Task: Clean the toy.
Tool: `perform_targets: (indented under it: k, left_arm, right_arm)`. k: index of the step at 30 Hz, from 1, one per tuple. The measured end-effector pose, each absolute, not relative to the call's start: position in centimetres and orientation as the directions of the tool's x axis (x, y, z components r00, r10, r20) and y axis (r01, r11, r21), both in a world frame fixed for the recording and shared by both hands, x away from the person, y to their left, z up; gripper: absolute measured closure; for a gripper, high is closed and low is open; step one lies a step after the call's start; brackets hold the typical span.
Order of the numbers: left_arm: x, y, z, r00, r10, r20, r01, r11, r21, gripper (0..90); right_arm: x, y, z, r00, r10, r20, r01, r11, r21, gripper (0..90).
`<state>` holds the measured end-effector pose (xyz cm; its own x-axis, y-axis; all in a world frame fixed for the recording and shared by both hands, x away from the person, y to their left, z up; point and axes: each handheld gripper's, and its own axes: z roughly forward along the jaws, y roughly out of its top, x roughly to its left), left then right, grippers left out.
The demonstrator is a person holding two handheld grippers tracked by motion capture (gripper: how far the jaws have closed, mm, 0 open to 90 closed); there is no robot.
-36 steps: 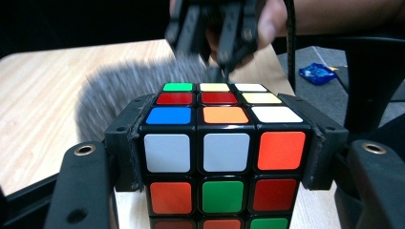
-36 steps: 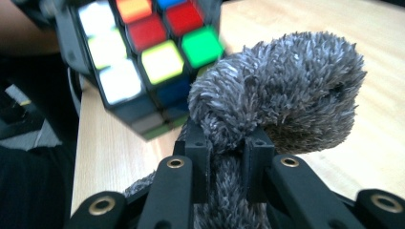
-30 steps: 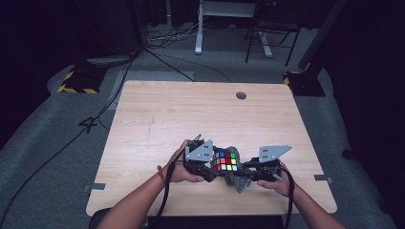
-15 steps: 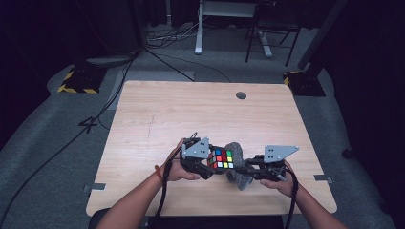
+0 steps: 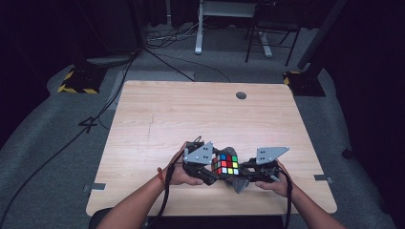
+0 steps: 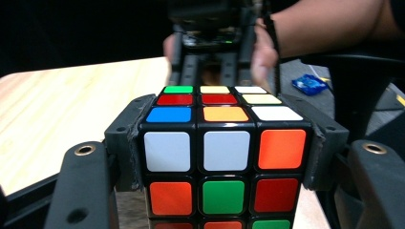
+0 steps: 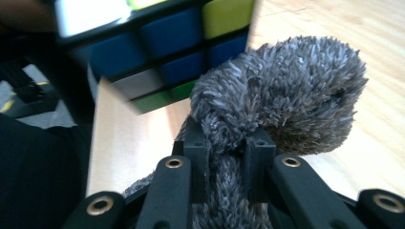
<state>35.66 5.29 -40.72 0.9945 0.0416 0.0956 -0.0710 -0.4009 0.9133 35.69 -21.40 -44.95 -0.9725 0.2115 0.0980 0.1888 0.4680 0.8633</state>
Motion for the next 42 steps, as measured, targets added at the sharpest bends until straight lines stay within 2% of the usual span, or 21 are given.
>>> perform_targets:
  k: [4, 8, 15, 20, 33, 42]
  left_arm:
    - [36.5, 5.7, -41.1, 0.994, 0.07, 0.083, -0.046, -0.418, 0.907, 33.6]
    - [37.1, 5.9, -41.9, 0.993, 0.09, 0.074, -0.024, -0.458, 0.888, 33.6]
    - [36.6, 5.3, -42.3, 0.995, 0.072, 0.068, -0.026, -0.473, 0.881, 33.6]
    - [35.5, 4.4, -41.8, 0.994, 0.042, 0.098, -0.067, -0.472, 0.879, 33.6]
    - [36.6, 5.0, -41.1, 0.989, 0.109, 0.099, -0.042, -0.433, 0.901, 33.6]
    - [37.8, 5.2, -42.4, 0.984, 0.14, 0.109, -0.02, -0.518, 0.855, 33.6]
  right_arm:
    - [35.0, -21.1, -44.9, -0.981, 0.177, 0.084, 0.161, 0.485, 0.86, 76.4]
    - [35.1, -21.5, -44.6, -0.98, 0.184, 0.077, 0.157, 0.47, 0.868, 76.4]
    - [35.5, -22.8, -43.5, -0.966, 0.254, 0.054, 0.16, 0.417, 0.895, 76.4]
    - [36.0, -23.2, -43.5, -0.952, 0.3, 0.066, 0.189, 0.402, 0.896, 76.5]
    - [35.3, -21.4, -44.7, -0.976, 0.199, 0.085, 0.176, 0.501, 0.848, 76.3]
    - [35.9, -23.3, -43.4, -0.966, 0.245, 0.083, 0.183, 0.418, 0.89, 76.3]
